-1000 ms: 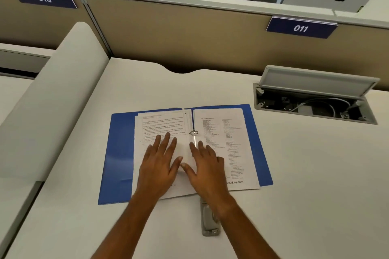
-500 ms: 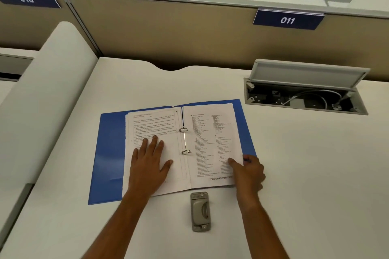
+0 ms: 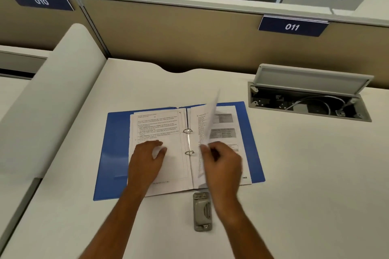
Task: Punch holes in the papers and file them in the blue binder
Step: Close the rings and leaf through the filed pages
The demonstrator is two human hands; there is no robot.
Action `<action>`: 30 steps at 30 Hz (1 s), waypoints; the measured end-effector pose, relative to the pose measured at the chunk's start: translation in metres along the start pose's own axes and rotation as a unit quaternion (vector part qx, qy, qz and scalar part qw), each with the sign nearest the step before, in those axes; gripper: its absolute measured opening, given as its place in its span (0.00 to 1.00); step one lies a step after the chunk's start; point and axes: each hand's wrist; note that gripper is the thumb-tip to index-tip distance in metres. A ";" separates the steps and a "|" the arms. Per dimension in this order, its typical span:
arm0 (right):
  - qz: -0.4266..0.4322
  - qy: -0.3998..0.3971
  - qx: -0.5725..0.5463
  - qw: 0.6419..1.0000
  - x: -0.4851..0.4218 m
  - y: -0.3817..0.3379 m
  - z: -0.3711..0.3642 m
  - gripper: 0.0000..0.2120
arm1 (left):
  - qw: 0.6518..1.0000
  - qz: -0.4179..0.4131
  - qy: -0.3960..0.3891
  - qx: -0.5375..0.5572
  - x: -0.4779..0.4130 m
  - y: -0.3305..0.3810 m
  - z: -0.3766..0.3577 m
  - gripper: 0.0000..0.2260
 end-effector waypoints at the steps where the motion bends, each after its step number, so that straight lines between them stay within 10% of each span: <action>1: 0.035 -0.023 0.015 0.999 0.004 -0.013 -0.016 0.09 | 0.994 0.046 0.003 0.098 0.004 0.009 0.009 0.16; 6: 0.118 -0.180 0.038 0.976 0.018 -0.038 -0.098 0.08 | 0.889 0.247 -0.119 0.367 -0.003 0.023 0.052 0.26; 11: 0.088 -0.274 -0.005 0.958 0.027 -0.033 -0.122 0.13 | 0.954 0.195 -0.054 0.221 -0.015 -0.005 0.053 0.12; 20: -0.103 0.085 0.114 0.984 -0.025 0.082 0.000 0.12 | 0.975 0.217 -0.009 0.054 -0.037 -0.052 0.047 0.12; 25: -0.296 0.026 0.057 0.953 -0.033 0.146 0.028 0.32 | 0.981 0.179 0.069 -0.004 -0.031 -0.055 0.036 0.10; 30: -0.324 0.019 -0.036 0.945 -0.045 0.154 0.016 0.26 | 0.974 0.198 0.103 0.036 -0.029 -0.049 0.036 0.13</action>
Point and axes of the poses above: each hand's wrist, its own x-axis away from the middle knuckle, its own z-axis out of the back of the hand, y = z × x, and after that the axes turned 13 degrees about z, right-handed
